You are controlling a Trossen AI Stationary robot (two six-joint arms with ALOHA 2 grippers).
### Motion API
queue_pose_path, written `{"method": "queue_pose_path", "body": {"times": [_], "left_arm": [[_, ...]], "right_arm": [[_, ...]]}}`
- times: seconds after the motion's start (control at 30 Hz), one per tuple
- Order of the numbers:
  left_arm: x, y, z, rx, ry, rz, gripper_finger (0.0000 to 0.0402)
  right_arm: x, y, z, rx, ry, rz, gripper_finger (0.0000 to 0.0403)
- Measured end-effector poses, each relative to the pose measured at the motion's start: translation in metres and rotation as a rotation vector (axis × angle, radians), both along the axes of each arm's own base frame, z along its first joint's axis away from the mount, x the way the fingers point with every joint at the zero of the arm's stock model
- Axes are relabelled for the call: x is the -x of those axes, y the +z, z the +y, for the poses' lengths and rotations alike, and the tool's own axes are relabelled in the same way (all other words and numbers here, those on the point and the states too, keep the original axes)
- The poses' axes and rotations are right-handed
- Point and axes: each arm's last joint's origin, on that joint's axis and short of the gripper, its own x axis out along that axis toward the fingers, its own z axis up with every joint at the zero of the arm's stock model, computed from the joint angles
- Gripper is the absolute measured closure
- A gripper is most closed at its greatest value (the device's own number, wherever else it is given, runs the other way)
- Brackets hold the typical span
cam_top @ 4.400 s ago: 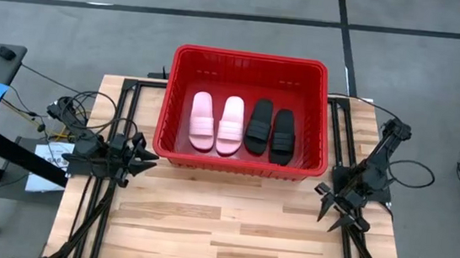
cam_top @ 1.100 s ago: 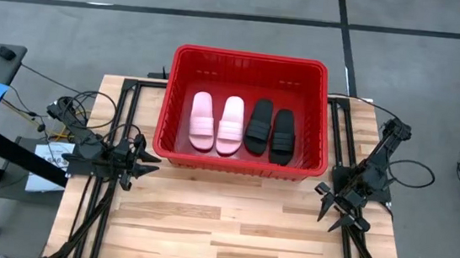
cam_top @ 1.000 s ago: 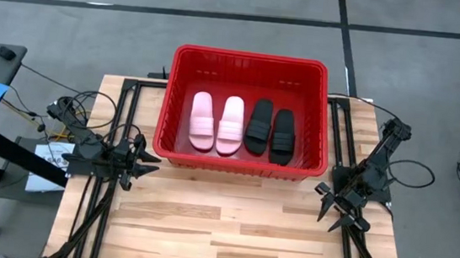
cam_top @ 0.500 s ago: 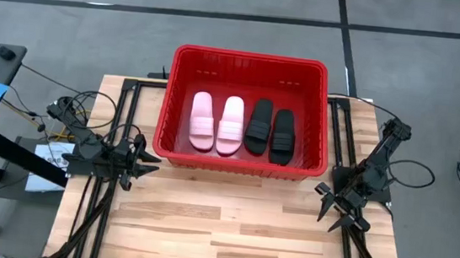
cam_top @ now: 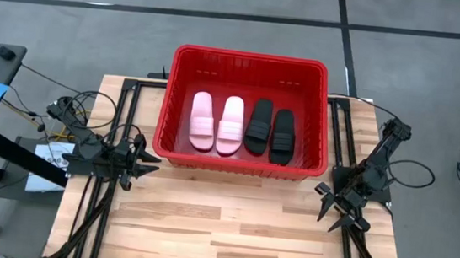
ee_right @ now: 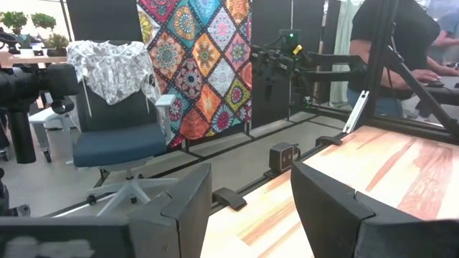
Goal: Pick and place slides into bin
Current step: Return to Home Position
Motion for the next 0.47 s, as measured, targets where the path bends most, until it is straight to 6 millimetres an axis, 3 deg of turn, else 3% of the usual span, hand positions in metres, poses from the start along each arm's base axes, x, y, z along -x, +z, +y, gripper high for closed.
{"method": "queue_pose_path", "body": {"times": [0.47], "left_arm": [[0.0000, 0.0000, 0.0000, 0.006, 0.000, 0.000, 0.0287]], "right_arm": [[0.0000, 0.0000, 0.0000, 0.000, 0.000, 0.000, 0.0220]]}}
